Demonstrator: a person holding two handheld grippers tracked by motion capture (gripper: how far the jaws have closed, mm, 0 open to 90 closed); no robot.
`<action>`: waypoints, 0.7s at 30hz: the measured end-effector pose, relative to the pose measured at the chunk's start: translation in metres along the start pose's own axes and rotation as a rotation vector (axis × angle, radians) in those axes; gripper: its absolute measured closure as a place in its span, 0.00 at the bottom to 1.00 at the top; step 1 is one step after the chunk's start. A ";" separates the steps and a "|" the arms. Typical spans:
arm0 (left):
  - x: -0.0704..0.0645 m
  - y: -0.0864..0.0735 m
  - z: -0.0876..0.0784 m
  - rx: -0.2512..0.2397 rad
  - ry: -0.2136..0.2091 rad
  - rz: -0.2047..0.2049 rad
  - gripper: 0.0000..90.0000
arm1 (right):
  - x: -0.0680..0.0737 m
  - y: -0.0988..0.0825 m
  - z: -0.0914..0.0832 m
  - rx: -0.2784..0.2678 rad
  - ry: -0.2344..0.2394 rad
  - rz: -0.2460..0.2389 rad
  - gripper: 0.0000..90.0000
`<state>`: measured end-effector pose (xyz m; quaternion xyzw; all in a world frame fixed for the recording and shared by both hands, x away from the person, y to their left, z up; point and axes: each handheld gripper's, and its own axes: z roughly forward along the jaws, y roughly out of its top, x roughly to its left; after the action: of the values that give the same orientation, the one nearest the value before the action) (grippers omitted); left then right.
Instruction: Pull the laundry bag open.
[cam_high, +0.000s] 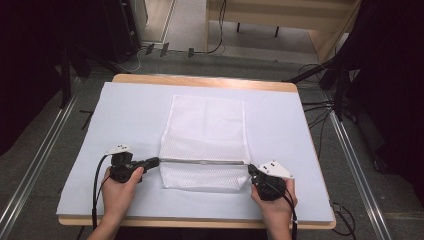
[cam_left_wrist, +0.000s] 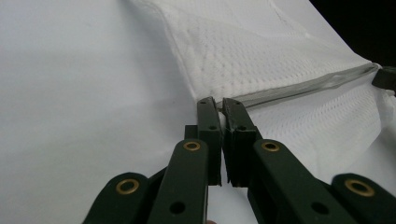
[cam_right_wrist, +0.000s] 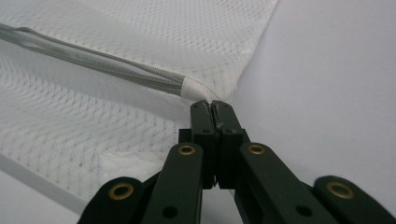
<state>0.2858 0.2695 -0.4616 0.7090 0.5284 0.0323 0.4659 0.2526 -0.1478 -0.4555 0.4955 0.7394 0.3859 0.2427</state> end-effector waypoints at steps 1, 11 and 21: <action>0.000 -0.001 0.000 0.002 0.003 0.001 0.97 | 0.000 0.000 0.000 0.000 0.001 0.000 1.00; 0.004 -0.006 -0.008 -0.068 -0.038 0.010 0.63 | 0.001 -0.004 0.002 -0.006 0.053 0.008 1.00; -0.005 -0.005 -0.042 -0.229 0.051 0.131 0.12 | -0.001 -0.004 0.001 -0.050 0.057 0.011 0.81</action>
<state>0.2575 0.2920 -0.4397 0.6832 0.4854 0.1408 0.5270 0.2518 -0.1493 -0.4591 0.4821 0.7334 0.4196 0.2316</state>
